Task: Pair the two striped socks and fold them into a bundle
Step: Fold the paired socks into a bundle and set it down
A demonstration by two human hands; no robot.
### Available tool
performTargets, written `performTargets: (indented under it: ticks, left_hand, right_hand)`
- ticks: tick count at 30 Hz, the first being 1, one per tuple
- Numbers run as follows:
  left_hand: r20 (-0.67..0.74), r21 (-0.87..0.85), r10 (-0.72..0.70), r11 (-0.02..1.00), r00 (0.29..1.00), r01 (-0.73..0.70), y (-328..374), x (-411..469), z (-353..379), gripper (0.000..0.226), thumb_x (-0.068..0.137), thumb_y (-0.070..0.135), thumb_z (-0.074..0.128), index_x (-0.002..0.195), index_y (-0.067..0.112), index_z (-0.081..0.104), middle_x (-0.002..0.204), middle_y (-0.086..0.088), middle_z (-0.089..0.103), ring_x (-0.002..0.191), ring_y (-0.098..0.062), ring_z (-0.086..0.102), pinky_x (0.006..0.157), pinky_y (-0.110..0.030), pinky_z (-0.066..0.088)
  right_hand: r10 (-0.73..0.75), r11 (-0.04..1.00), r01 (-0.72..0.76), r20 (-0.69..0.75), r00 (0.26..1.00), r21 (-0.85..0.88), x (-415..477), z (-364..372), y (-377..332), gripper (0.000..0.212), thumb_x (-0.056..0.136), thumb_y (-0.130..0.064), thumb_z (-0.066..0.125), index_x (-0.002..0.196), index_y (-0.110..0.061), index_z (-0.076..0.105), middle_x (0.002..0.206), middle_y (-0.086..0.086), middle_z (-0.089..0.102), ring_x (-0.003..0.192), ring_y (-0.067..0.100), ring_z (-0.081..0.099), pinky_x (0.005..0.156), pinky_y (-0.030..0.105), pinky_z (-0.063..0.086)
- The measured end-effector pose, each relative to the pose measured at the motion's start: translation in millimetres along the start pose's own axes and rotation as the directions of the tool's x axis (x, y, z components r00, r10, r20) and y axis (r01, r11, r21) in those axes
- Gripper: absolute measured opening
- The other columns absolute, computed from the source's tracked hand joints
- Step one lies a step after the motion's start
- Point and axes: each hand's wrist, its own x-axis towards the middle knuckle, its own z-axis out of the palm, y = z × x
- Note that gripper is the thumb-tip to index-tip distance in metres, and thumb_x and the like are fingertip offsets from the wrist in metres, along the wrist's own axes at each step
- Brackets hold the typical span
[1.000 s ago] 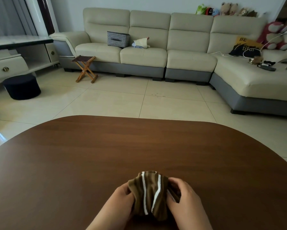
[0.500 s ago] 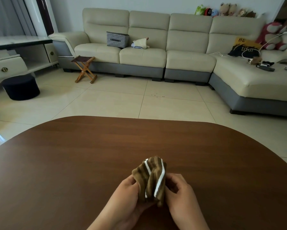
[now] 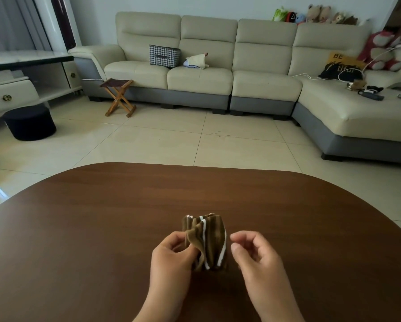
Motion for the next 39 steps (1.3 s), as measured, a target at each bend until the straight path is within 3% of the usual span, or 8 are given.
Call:
performTargets:
  ticks: [2, 7, 12, 15, 18, 21, 28, 39]
  left_hand:
    - [-0.044, 0.041, 0.03, 0.999, 0.999, -0.028, 0, -1, 1, 0.008, 0.072, 0.012, 0.073, 0.068, 0.018, 0.072, 0.058, -0.011, 0.073, 0.051, -0.016, 0.061, 0.051, -0.031, 0.048]
    - [-0.103, 0.041, -0.015, 0.999, 0.995, 0.019, -1, -3, 5, 0.014, 0.066, 0.023, 0.079, 0.079, 0.02, 0.074, 0.079, -0.01, 0.077, 0.08, -0.031, 0.072, 0.077, -0.052, 0.058]
    - [-0.1, 0.039, -0.031, 0.999, 0.994, 0.035, 0, -8, 7, 0.012, 0.069, 0.014, 0.077, 0.081, 0.017, 0.076, 0.073, -0.008, 0.078, 0.066, -0.02, 0.073, 0.062, -0.036, 0.057]
    - [-0.073, 0.001, -0.009, 1.0, 0.997, 0.009, 2, -9, 8, 0.01, 0.069, 0.012, 0.078, 0.074, 0.02, 0.078, 0.068, -0.003, 0.079, 0.063, -0.012, 0.073, 0.059, -0.025, 0.054]
    - [-0.026, -0.045, -0.006, 0.999, 1.0, 0.005, 2, -7, 6, 0.01, 0.072, 0.009, 0.076, 0.072, 0.019, 0.079, 0.063, -0.002, 0.078, 0.056, -0.004, 0.07, 0.048, -0.013, 0.05]
    - [0.059, -0.157, -0.105, 0.981, 0.993, 0.113, 2, -5, 3, 0.01, 0.077, 0.006, 0.071, 0.077, 0.011, 0.079, 0.067, -0.008, 0.078, 0.06, -0.011, 0.071, 0.048, -0.018, 0.053]
    - [0.273, -0.411, -0.283, 0.83, 0.919, 0.377, 7, -4, -2, 0.034, 0.089, 0.001, 0.049, 0.071, 0.001, 0.078, 0.072, -0.018, 0.077, 0.064, -0.025, 0.074, 0.052, -0.036, 0.062]
    - [0.34, -0.553, -0.467, 0.603, 0.816, 0.575, 18, -2, -6, 0.031, 0.096, 0.014, 0.038, 0.088, -0.004, 0.061, 0.06, -0.022, 0.073, 0.051, -0.031, 0.072, 0.039, -0.042, 0.057]
  right_hand:
    - [-0.032, 0.999, 0.033, 0.054, 0.998, -0.03, -3, 5, -4, 0.012, 0.081, -0.015, 0.064, 0.077, -0.026, 0.068, 0.065, -0.008, 0.065, 0.059, -0.002, 0.06, 0.055, 0.009, 0.048]
    - [0.059, 0.981, -0.027, 0.165, 0.985, -0.191, -7, 20, -2, 0.028, 0.07, -0.04, 0.072, 0.094, -0.038, 0.059, 0.1, -0.013, 0.06, 0.089, -0.002, 0.059, 0.066, 0.01, 0.047]
    - [-0.008, 0.935, 0.026, 0.053, 0.999, -0.354, -2, 18, 2, 0.012, 0.086, -0.029, 0.057, 0.088, -0.041, 0.059, 0.098, -0.015, 0.058, 0.086, -0.004, 0.055, 0.066, 0.007, 0.046]
    - [0.182, 0.983, -0.183, 0.047, 0.982, 0.01, 3, 14, 3, 0.018, 0.09, -0.013, 0.052, 0.093, -0.019, 0.069, 0.089, -0.002, 0.071, 0.079, 0.009, 0.067, 0.07, 0.027, 0.057]
    - [0.354, 0.737, -0.429, 0.243, 0.903, 0.523, 6, 8, 3, 0.023, 0.092, -0.002, 0.046, 0.09, -0.005, 0.068, 0.073, 0.013, 0.075, 0.07, 0.024, 0.07, 0.06, 0.035, 0.057]
    - [0.383, 0.536, -0.521, 0.358, 0.851, 0.664, 10, -2, 4, 0.022, 0.092, -0.001, 0.043, 0.093, 0.002, 0.065, 0.071, 0.021, 0.074, 0.062, 0.03, 0.072, 0.054, 0.039, 0.062]
    - [0.375, 0.348, -0.597, 0.476, 0.795, 0.723, 14, -4, 8, 0.025, 0.076, -0.003, 0.051, 0.07, 0.009, 0.073, 0.067, 0.023, 0.073, 0.057, 0.03, 0.072, 0.053, 0.042, 0.059]
    - [0.238, 0.526, -0.53, 0.483, 0.843, 0.665, 11, 7, 10, 0.026, 0.067, -0.01, 0.055, 0.071, 0.003, 0.077, 0.068, 0.02, 0.074, 0.056, 0.024, 0.07, 0.046, 0.029, 0.057]
